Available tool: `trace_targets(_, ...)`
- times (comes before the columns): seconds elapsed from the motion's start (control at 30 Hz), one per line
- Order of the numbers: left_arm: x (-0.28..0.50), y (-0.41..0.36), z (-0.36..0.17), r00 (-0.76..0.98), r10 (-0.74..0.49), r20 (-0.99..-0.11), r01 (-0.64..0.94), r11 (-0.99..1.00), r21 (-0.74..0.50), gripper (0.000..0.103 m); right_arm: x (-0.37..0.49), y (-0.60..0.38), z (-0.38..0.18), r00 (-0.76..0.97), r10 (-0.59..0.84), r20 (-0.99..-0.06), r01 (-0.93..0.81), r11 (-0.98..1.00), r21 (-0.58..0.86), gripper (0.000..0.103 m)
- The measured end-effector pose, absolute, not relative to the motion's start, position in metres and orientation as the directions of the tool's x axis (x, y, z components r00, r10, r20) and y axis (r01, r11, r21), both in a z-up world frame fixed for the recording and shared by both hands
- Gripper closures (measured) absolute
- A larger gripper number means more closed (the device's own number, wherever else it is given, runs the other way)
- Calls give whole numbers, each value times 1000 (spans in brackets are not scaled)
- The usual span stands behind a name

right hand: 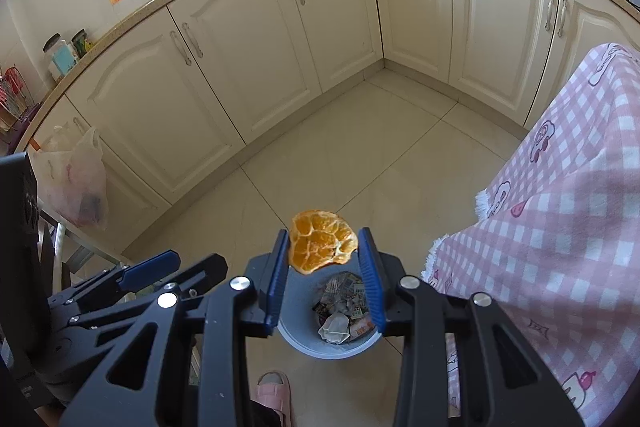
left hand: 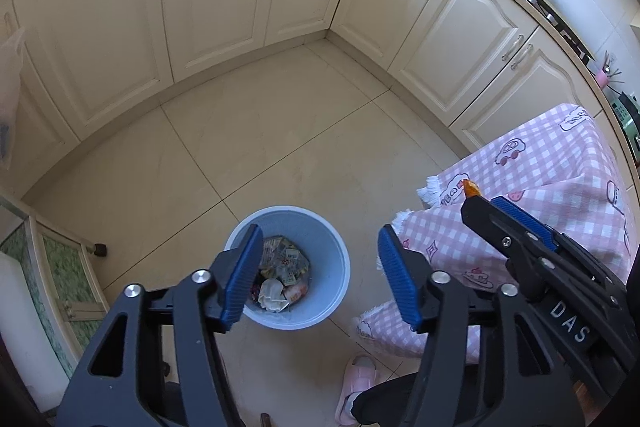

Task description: Collect trash

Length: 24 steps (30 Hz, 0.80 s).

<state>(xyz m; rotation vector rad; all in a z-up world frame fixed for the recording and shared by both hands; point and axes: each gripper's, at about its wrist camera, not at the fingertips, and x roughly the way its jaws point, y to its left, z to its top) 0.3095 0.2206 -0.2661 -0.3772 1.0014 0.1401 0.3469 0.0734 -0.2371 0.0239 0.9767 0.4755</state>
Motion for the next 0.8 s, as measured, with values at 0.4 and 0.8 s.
trace_targets(0.4,291,233,-251,551,-19,-834,-300,928,-220,31,347,97,-220,480,433,-763,-417,878,236,65)
trace_targets(0.8,263,210,-186,655,54,-754,-251,957,-149,17,305,73,-157,630,390,-671,-420,899,129,54)
